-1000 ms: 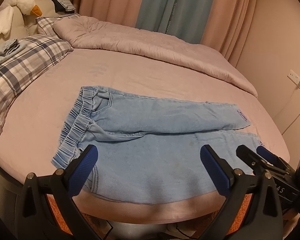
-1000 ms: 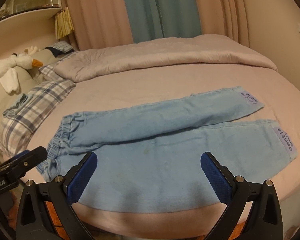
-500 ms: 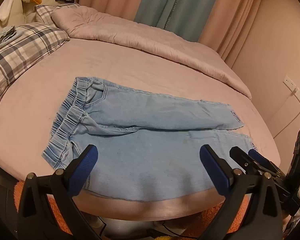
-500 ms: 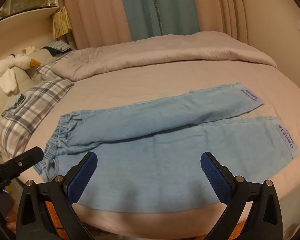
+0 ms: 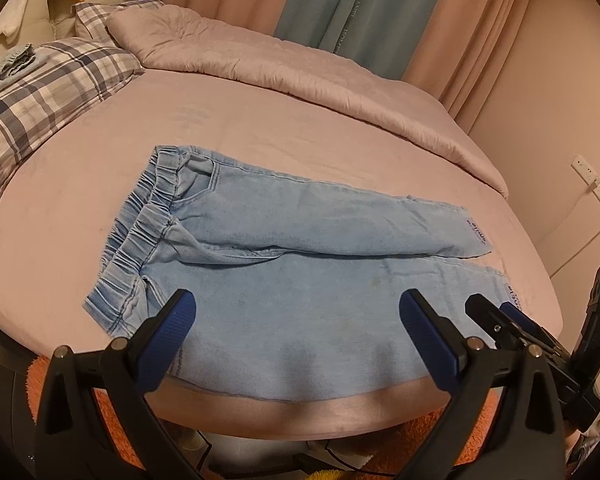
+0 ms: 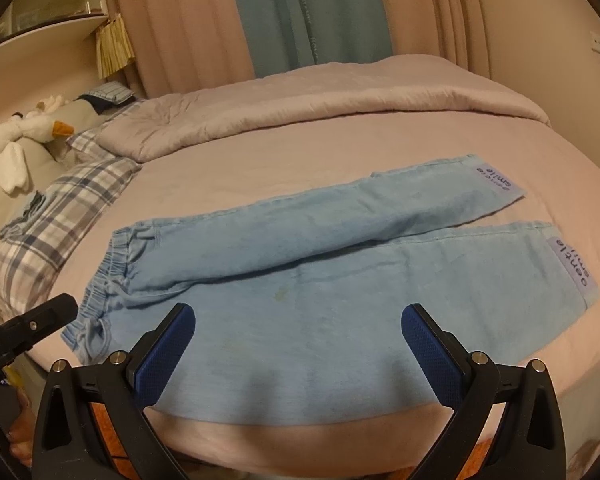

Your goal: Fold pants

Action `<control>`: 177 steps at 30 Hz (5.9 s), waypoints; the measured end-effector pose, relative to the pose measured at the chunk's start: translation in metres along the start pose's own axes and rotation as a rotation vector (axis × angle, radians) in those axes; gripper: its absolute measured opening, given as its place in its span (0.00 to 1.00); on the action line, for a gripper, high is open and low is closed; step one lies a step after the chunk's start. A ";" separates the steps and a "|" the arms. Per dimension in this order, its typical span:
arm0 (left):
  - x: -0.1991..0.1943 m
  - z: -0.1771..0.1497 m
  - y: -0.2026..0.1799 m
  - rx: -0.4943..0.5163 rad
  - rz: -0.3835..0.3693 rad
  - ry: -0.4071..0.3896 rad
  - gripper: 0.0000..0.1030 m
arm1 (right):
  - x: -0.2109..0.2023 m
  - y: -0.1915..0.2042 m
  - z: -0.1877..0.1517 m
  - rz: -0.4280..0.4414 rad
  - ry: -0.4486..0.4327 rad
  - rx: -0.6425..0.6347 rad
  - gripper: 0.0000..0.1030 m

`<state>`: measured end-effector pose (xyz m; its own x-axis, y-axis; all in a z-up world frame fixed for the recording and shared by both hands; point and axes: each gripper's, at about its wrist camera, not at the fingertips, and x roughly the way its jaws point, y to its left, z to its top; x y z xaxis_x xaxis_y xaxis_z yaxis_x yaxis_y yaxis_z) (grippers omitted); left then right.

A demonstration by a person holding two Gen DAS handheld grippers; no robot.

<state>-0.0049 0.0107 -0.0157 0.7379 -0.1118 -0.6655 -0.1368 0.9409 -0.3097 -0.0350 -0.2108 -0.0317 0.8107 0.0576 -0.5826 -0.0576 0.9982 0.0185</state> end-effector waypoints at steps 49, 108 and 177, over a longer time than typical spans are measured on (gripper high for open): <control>0.006 -0.003 -0.005 0.001 -0.006 0.029 0.98 | 0.002 -0.008 -0.002 -0.040 0.017 0.025 1.00; 0.044 -0.037 0.191 -0.531 0.122 0.130 0.28 | 0.004 -0.135 -0.008 -0.255 0.036 0.336 0.98; 0.056 -0.026 0.183 -0.433 0.144 0.121 0.39 | -0.039 -0.244 0.001 -0.383 -0.117 0.493 0.14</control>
<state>-0.0063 0.1679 -0.1273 0.6126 -0.0499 -0.7889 -0.5147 0.7323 -0.4460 -0.0521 -0.4567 -0.0131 0.7808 -0.3313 -0.5297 0.5015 0.8380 0.2151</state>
